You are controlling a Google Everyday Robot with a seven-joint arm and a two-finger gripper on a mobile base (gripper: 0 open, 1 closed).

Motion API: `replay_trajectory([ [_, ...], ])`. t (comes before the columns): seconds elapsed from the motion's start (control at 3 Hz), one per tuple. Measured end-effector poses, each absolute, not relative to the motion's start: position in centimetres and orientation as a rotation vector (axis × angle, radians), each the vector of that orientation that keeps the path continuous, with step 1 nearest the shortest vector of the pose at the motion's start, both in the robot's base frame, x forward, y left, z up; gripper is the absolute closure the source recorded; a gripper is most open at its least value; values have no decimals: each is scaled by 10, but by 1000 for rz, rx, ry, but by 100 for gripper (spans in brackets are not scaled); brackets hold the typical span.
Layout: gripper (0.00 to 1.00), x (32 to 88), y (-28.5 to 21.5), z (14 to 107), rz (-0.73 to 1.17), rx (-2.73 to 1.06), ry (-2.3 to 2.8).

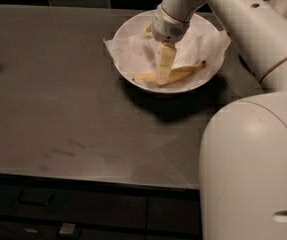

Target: Pick banana from white bowl

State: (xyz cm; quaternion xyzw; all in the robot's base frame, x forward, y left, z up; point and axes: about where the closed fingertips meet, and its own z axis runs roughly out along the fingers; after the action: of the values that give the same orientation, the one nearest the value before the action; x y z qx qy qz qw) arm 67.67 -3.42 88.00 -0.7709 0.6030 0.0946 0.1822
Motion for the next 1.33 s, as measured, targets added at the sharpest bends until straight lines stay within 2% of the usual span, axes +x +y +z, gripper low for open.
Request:
replay_trajectory([
  [1.0, 3, 665, -27, 846, 405, -2205, 1700],
  [1.33, 22, 665, -27, 846, 405, -2205, 1700],
])
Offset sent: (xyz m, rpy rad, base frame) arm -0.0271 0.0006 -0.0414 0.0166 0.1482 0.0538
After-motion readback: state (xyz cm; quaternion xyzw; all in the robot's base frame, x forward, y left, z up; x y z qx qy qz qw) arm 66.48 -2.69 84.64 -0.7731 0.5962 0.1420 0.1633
